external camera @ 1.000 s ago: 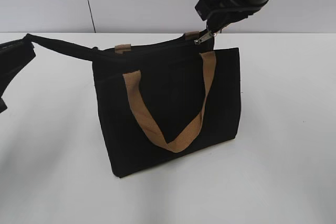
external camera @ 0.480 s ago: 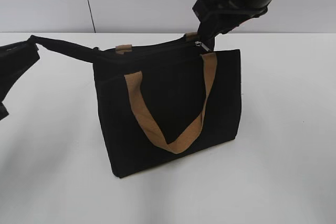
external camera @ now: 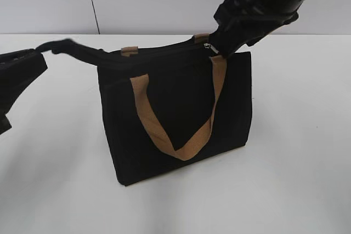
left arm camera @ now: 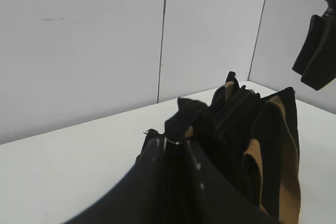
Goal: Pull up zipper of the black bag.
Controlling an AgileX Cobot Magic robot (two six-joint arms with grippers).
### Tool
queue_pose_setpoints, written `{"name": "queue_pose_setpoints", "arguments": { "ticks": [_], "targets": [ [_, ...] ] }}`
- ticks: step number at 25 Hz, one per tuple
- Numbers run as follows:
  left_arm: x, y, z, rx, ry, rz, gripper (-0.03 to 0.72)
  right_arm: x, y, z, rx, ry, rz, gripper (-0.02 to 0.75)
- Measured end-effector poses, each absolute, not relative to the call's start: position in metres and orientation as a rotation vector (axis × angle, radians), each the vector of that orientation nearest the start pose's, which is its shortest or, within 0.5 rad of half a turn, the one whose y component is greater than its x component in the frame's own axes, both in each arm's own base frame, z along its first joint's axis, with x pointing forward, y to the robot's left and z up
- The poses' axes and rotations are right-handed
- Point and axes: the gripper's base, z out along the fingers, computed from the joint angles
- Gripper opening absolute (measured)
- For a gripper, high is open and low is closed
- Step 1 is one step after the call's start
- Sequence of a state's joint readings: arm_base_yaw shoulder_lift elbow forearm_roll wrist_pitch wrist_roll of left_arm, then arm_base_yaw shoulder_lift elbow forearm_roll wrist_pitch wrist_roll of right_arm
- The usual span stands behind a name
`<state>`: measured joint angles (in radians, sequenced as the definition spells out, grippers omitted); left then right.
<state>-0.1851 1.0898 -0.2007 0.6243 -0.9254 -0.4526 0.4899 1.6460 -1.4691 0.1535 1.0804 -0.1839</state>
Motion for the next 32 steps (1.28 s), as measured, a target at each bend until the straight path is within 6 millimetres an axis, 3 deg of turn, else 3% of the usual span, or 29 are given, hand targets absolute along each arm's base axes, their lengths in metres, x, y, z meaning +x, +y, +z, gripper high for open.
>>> {"name": "queue_pose_setpoints", "arguments": {
  "ticks": [4, 7, 12, 18, 22, 28, 32],
  "targets": [
    [0.164, -0.073, 0.227, 0.486, 1.517, -0.555, 0.271, 0.293, 0.171, 0.329, -0.852, 2.604, 0.293, 0.407],
    [0.164, -0.072, 0.224, 0.464, 1.554, -0.561, 0.342, 0.288, 0.168, 0.334, -0.859, 2.609, 0.294, 0.407],
    [0.173, -0.072, 0.224, 0.437, 1.681, -0.561, 0.361, 0.280, 0.164, 0.344, -0.864, 2.604, 0.295, 0.407],
    [0.191, -0.066, 0.241, 0.293, 1.871, -0.519, 0.363, 0.274, 0.161, 0.348, -0.875, 2.619, 0.294, 0.407],
    [0.203, -0.047, 0.245, 0.054, 2.030, -0.332, 0.363, 0.272, 0.160, 0.347, -0.883, 2.638, 0.291, 0.407],
    [0.206, -0.007, 0.243, -0.214, 2.300, 0.207, 0.363, 0.272, 0.160, 0.347, -0.885, 2.643, 0.289, 0.407],
    [0.209, -0.014, 0.243, -0.189, 2.477, 0.167, 0.363, 0.272, 0.159, 0.347, -0.886, 2.644, 0.287, 0.407]
  ]
}}
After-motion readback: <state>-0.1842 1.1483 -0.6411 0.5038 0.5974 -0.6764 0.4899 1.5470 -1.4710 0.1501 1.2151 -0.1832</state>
